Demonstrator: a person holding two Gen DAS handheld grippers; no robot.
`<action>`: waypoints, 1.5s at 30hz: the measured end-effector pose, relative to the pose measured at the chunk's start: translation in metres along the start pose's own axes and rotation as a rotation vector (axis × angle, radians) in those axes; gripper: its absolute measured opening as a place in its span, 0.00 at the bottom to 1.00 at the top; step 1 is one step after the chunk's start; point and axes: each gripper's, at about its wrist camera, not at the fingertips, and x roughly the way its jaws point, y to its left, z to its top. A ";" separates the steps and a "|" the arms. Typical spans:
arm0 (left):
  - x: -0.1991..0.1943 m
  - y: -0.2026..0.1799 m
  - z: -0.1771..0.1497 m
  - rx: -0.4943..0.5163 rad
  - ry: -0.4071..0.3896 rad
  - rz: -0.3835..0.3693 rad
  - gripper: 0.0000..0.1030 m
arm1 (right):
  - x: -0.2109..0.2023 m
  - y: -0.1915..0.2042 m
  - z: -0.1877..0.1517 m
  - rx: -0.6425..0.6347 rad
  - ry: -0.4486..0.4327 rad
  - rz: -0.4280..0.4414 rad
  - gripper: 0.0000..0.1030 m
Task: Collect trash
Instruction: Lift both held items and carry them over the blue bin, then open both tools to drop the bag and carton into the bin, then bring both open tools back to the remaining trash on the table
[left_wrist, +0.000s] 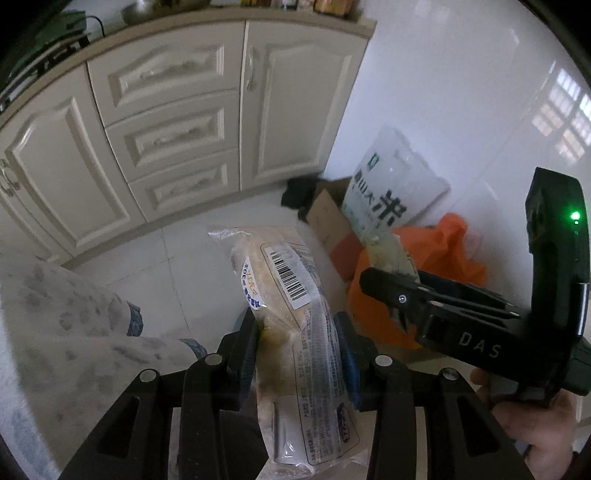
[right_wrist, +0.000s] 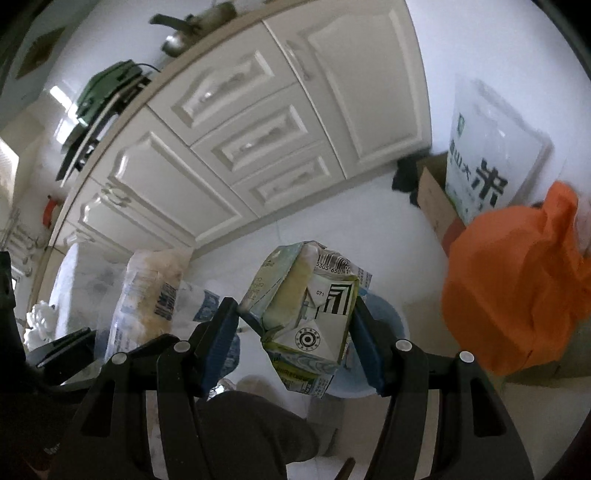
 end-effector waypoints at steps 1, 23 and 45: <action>0.006 -0.001 0.003 0.002 0.010 -0.001 0.39 | 0.006 -0.005 -0.001 0.018 0.010 0.000 0.62; -0.082 -0.018 -0.049 -0.001 -0.151 0.134 0.98 | -0.020 -0.003 -0.013 0.086 -0.016 -0.052 1.00; -0.326 0.033 -0.211 -0.151 -0.507 0.255 0.99 | -0.130 0.171 -0.017 -0.196 -0.205 0.089 1.00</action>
